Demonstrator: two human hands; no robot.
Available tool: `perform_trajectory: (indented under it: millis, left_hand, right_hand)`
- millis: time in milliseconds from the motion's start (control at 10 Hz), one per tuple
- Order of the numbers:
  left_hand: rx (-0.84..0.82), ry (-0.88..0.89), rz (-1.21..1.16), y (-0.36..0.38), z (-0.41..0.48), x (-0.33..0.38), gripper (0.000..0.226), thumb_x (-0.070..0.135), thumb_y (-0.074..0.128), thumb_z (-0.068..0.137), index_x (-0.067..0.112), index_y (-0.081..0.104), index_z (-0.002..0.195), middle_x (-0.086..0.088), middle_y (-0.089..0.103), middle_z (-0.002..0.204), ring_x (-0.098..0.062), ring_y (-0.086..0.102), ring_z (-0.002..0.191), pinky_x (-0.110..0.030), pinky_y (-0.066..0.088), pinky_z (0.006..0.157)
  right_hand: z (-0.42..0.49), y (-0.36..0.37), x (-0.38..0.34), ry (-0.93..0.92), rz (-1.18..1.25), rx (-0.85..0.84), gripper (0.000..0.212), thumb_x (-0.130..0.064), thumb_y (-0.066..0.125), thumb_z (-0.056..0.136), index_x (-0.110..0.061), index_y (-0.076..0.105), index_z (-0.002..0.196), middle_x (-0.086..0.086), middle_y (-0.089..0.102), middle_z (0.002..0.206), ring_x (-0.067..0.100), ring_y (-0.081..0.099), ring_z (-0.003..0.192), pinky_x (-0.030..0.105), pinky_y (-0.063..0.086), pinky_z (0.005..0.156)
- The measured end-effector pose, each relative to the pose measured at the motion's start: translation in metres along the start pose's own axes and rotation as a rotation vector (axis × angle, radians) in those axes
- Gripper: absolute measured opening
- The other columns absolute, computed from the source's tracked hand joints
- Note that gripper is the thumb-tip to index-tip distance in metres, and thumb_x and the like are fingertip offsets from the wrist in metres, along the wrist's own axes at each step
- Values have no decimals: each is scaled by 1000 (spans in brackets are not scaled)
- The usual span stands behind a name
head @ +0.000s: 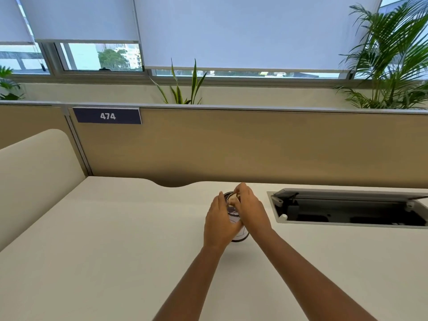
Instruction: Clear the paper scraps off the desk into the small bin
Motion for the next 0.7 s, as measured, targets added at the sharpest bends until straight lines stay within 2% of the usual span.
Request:
perform_trajectory:
  millis: [100,200,300,400,500,600,700]
  left_hand:
    - [30,25,-23,0,0,-2,89,43,69,79,9,23,147,-4,37,151,-19,38,138,-29,35,114]
    - [38,31,-1,1,0,-3,87,42,69,80,10,24,147,-4,36,152,-18,37,139,-28,33,115]
    - [27,26,33,2,-1,-4,88,43,68,81,9,21,148,-4,32,154,-19,34,141,-28,32,116]
    - [44,36,60,0,-2,-3,81,38,63,85,8,21,148,-4,30,155,-19,33,141,-27,30,115]
    - [29,28,80,-2,-3,0,73,35,55,91,8,18,149,-4,24,157,-18,23,145,-28,23,118]
    - [25,56,152,0,-8,0,70,35,47,95,10,11,150,-4,9,161,-21,4,150,-34,8,122]
    - [35,19,174,-1,-27,-2,75,48,33,96,10,-1,150,-8,-4,161,-25,-4,149,-34,2,123]
  right_hand:
    - [3,8,0,-34,-175,-69,7,-18,48,90,-13,42,91,10,62,91,22,52,72,29,38,61]
    - [0,10,-5,-163,-383,-30,15,-22,46,92,-10,51,100,10,66,102,26,58,91,31,40,77]
    - [-6,14,-2,-272,-578,-69,20,-21,43,94,-17,57,109,3,60,114,22,50,115,43,25,108]
    - [-15,14,3,-305,-628,-111,27,-22,34,97,-21,51,118,1,59,115,23,46,120,52,18,111]
    - [-23,13,0,-290,-547,-141,30,-27,28,98,-22,50,119,0,56,125,22,33,135,59,12,111]
    - [-29,8,-3,-278,-412,-104,33,-32,29,98,-24,44,126,0,33,149,19,13,144,58,6,113]
    - [-45,-1,0,-263,-333,-42,38,-33,30,98,-26,34,135,-1,17,156,18,3,145,52,5,116]
Point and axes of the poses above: each hand's wrist, its own z-axis towards the middle knuckle, its own y-axis out of the palm, x = y × z, the point moved 6 cm from there along z, towards the middle knuckle
